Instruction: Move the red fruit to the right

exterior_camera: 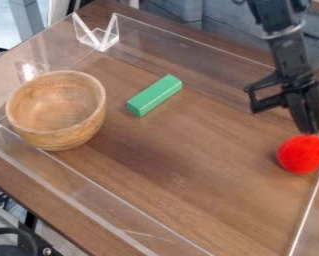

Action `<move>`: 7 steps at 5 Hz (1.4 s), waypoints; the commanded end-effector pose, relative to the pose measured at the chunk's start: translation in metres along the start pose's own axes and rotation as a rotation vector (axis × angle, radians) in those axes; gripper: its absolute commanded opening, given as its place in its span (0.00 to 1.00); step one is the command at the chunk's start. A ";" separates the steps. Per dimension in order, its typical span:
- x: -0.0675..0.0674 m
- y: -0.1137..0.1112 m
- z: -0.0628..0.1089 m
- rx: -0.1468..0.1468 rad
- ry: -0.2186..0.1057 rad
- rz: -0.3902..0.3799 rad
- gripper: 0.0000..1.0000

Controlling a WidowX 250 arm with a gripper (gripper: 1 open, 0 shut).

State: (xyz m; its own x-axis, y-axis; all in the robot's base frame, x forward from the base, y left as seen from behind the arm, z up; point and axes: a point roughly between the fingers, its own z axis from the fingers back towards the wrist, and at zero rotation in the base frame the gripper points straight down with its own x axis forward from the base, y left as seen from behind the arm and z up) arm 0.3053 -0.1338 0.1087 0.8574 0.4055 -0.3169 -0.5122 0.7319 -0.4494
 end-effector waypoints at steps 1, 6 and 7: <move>0.005 0.001 0.036 -0.057 -0.040 -0.032 0.00; 0.006 0.019 0.007 -0.015 -0.042 -0.038 1.00; 0.003 0.026 0.010 -0.003 -0.052 -0.096 1.00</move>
State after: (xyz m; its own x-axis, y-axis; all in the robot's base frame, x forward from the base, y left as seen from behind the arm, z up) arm 0.2902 -0.1099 0.0878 0.8874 0.3638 -0.2832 -0.4578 0.7677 -0.4484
